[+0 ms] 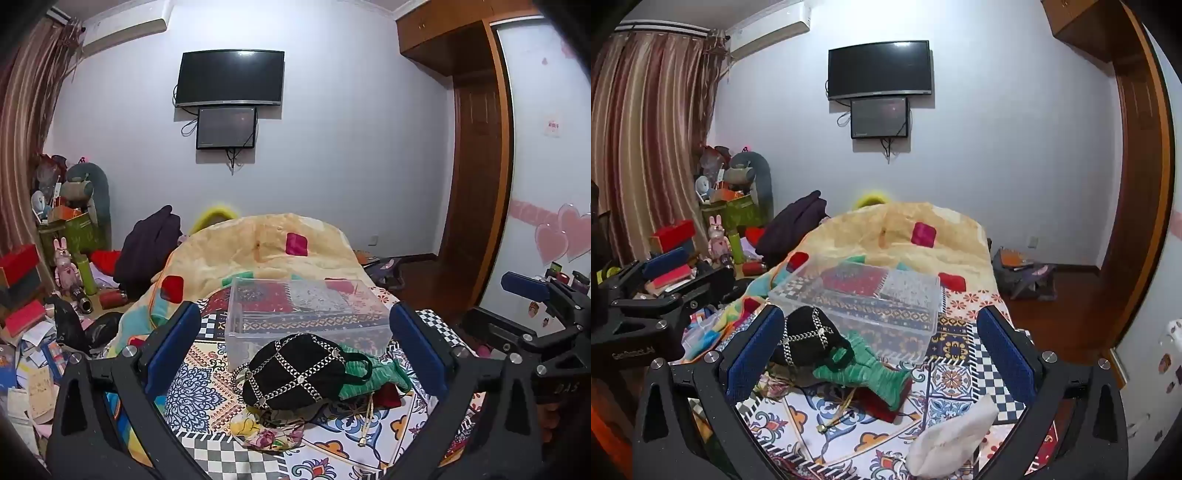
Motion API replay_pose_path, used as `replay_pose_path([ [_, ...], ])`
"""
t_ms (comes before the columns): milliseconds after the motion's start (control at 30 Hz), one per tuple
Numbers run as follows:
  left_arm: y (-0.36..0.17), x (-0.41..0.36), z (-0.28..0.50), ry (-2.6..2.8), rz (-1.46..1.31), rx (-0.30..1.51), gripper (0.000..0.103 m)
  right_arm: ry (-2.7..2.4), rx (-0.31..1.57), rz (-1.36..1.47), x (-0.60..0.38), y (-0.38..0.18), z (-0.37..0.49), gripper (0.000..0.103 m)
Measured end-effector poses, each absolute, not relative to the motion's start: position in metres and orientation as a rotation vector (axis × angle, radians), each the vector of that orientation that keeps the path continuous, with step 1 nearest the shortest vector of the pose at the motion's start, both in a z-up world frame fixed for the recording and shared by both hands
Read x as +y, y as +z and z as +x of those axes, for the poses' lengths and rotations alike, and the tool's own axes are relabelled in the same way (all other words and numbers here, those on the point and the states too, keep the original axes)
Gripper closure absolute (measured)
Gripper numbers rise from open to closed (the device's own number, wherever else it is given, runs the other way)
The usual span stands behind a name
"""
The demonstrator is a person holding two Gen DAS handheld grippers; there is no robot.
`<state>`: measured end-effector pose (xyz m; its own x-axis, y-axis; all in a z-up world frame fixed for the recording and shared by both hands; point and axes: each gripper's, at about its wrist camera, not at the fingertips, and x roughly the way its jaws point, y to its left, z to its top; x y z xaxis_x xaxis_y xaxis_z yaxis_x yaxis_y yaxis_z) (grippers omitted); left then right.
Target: Organize soft objects
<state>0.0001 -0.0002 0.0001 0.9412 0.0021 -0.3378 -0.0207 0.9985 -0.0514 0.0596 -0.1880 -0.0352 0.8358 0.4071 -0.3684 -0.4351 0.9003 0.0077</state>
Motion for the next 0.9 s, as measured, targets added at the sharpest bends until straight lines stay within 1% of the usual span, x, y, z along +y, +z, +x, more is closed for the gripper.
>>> replay_pose_path([
  [200,-0.001,-0.004,-0.003,0.010,-0.035,0.314,0.000,0.438,0.372,-0.079,-0.189,-0.037,0.056,0.000],
  [367,0.002,-0.002,-0.007,-0.001,-0.042,0.302,0.000,0.432,0.378,-0.081,-0.182,-0.024,0.057,0.000],
  [567,0.005,-0.003,-0.011,-0.001,-0.032,0.289,0.000,0.443,0.349,-0.072,-0.187,-0.022,0.051,0.000],
  [900,0.011,-0.005,-0.013,0.004,-0.033,0.280,0.000,0.444,0.332,-0.059,-0.189,-0.026,0.050,0.000],
])
